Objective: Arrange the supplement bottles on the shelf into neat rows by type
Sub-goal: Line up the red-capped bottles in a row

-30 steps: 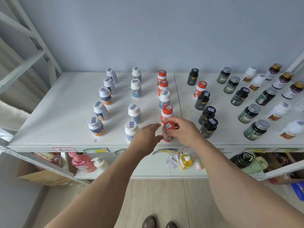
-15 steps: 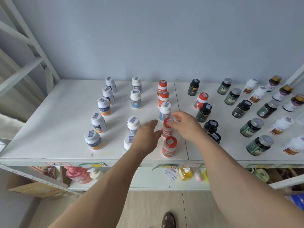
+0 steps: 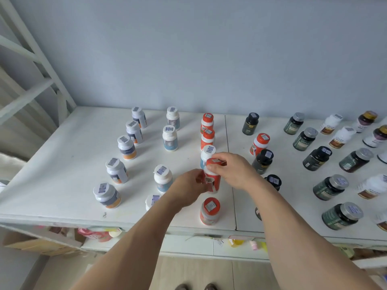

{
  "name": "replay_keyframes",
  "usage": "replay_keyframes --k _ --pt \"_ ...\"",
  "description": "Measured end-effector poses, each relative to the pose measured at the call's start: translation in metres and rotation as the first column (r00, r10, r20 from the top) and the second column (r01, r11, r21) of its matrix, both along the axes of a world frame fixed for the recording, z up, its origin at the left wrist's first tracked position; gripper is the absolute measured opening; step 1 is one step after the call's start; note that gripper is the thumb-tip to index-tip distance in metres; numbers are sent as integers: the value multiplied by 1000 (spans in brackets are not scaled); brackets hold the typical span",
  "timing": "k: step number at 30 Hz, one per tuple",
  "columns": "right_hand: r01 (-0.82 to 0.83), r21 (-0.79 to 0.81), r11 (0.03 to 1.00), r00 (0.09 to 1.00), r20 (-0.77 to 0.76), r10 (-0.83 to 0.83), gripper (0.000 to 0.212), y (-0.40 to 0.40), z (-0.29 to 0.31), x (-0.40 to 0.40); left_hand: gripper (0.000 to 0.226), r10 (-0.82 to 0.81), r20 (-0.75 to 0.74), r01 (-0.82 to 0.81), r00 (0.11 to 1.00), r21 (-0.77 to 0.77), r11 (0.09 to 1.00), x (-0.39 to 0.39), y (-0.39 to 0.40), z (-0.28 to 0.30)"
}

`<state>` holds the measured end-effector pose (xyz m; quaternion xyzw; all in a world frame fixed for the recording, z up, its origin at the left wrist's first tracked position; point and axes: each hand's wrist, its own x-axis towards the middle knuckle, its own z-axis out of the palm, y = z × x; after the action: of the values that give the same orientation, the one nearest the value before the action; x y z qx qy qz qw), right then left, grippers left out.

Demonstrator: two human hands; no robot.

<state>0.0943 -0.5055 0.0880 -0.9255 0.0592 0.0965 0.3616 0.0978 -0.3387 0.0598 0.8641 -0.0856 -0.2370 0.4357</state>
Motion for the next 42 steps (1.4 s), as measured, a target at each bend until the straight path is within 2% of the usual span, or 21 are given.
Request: replay_keyframes --k 4,13,16,19,22,27,36,40,42 --pt "19 28 999 1000 -4 -19 47 1 7 4 27 24 -73 -33 997 -128 991 5 7 2" --pt "52 44 998 999 -9 -52 48 11 12 4 30 4 -126 -22 992 -142 990 6 12 13" --pt "53 58 997 998 -20 -52 49 13 11 1 34 -5 -100 -4 995 -89 996 7 13 12" --pt "66 100 993 998 -26 -64 51 13 8 -3 39 -49 -5 50 999 55 997 8 12 12" --pt "93 107 990 994 -73 -86 57 15 1 -7 48 -148 129 110 981 262 959 9 12 14" --pt "106 123 987 989 -112 -92 59 17 -12 -14 57 -268 198 177 943 384 906 15 13 16" --pt "125 165 978 987 -125 -105 57 18 -7 -19 56 -321 262 208 910 382 901 27 12 22" --pt "228 145 963 973 4 -231 50 10 3 2 53 -249 295 153 922 314 937 40 11 28" --pt "219 100 971 975 26 -223 53 8 6 16 53 -218 300 127 929 293 948 47 9 31"
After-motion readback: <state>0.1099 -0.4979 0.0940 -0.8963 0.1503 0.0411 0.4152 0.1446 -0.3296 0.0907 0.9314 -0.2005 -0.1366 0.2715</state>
